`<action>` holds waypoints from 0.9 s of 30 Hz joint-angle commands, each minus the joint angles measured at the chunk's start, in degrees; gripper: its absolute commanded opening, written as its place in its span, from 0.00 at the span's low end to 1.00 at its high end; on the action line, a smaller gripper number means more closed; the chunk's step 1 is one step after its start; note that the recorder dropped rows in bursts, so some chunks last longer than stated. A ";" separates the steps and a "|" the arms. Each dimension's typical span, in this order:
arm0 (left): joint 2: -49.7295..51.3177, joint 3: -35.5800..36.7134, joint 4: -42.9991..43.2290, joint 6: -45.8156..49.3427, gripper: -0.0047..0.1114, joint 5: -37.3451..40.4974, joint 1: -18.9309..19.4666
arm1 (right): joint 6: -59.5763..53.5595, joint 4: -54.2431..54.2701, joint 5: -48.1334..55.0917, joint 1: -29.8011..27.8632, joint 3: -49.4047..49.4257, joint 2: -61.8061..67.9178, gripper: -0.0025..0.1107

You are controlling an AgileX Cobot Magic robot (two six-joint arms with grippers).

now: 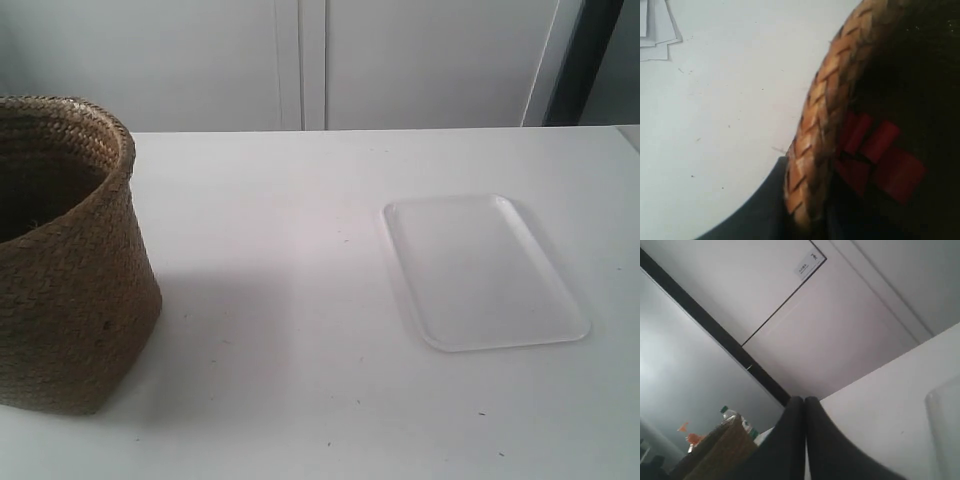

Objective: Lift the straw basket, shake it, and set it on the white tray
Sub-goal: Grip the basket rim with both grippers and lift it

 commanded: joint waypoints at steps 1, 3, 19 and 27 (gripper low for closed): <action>0.03 0.56 -4.96 3.69 0.04 0.61 -0.08 | -6.27 -5.44 -13.21 0.17 -0.67 10.22 0.02; 0.03 0.56 -5.03 3.69 0.04 0.50 -0.08 | -1.10 -9.96 -13.41 0.17 -2.41 15.50 0.02; 0.03 0.56 -5.00 4.98 0.04 -0.54 -0.08 | 18.77 -35.98 -19.74 0.17 -19.56 40.30 0.39; 0.03 0.56 -5.00 5.22 0.04 -1.34 -0.08 | 26.53 -58.47 -6.96 0.30 -28.19 46.35 0.44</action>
